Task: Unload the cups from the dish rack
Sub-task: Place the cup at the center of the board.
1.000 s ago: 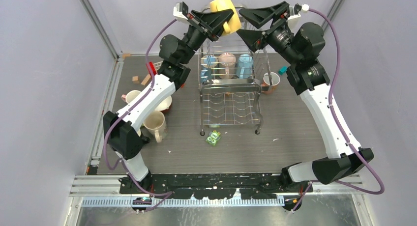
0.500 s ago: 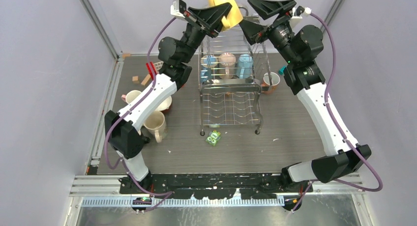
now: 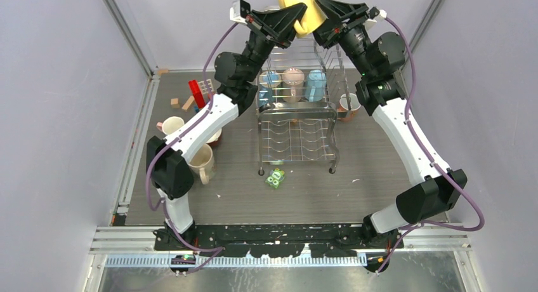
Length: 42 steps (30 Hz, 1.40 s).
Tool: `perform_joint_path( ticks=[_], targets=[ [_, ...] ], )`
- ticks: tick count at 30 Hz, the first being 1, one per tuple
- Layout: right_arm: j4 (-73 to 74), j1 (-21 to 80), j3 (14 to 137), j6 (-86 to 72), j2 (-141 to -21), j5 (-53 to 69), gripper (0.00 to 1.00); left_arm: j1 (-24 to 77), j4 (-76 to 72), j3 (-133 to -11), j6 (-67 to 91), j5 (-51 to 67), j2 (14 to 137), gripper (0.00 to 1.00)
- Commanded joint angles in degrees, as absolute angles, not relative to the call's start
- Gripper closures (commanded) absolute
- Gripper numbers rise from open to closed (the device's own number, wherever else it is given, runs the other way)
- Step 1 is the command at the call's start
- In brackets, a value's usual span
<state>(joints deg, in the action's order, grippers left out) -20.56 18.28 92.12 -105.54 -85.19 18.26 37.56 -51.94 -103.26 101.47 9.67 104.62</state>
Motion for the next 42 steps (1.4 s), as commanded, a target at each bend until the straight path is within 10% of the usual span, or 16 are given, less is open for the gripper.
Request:
perform_joint_path(
  ticks=[1,9,13,24,33,42],
  targets=[
    [-30.4,18.5,92.6,-110.1,-83.9,18.2,0.57,38.0,-61.5,-106.2,102.3,8.8,103.3,1.00],
    [-38.7,18.8,91.4,-117.9,-85.3,17.1,0.99,38.3,-62.9,-104.9,102.7,9.5,103.1,1.00],
    [-40.9,19.2,90.3,-119.7,-84.6,15.4,0.99,38.4,-63.8,-105.8,102.5,10.1,103.7,0.97],
    [-45.2,19.3,90.5,-118.9,-83.3,9.5,0.99,38.5,-62.5,-100.8,99.2,12.2,99.9,0.34],
    [-44.0,19.3,93.7,-115.6,-83.0,8.8,0.99,35.8,-61.5,-95.3,97.2,14.8,94.9,0.28],
    [-10.2,19.3,104.4,-86.4,-78.2,12.2,0.99,29.9,-45.8,-90.6,89.0,22.3,85.7,0.25]
  ],
)
